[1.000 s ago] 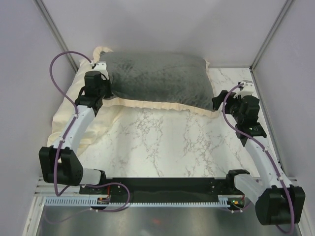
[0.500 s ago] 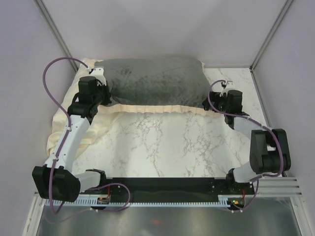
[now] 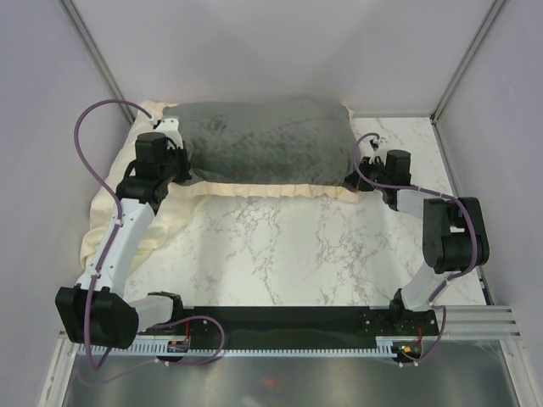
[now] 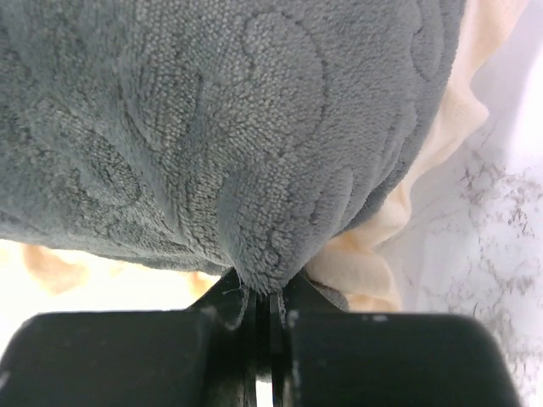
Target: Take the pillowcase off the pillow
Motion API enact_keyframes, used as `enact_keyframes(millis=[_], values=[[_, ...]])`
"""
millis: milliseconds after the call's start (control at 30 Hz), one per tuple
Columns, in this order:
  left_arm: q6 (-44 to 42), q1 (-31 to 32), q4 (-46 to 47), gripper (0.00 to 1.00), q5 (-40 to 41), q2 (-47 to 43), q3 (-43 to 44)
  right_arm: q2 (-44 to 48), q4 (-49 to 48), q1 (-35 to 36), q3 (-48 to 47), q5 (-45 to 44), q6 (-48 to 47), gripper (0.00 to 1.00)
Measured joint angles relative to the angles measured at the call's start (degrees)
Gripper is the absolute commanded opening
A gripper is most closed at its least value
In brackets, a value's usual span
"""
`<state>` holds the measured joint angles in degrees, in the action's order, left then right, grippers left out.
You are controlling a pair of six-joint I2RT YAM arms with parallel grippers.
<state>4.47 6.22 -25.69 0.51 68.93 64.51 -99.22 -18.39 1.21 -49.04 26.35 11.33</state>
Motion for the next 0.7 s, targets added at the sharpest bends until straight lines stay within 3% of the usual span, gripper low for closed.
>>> enact_keyframes(millis=[167,367,533,700], values=[[0.0,-0.04,-0.22,0.02,0.92,-0.33,0.04,8.0,7.3,-0.04,0.22,-0.37,-0.35,0.0],[0.44,-0.15,-3.34,0.02,0.15,-2.29,3.08,29.42,22.67,0.04,-0.83,-2.29,-1.79,0.0],[2.01,-0.13,-8.94,0.02,-2.54,-5.22,10.21,43.25,37.27,0.11,-8.37,-4.68,-2.69,0.0],[3.82,-0.15,-15.37,0.02,-6.36,-6.58,17.49,48.11,47.74,0.11,-18.56,-6.8,-2.05,0.0]])
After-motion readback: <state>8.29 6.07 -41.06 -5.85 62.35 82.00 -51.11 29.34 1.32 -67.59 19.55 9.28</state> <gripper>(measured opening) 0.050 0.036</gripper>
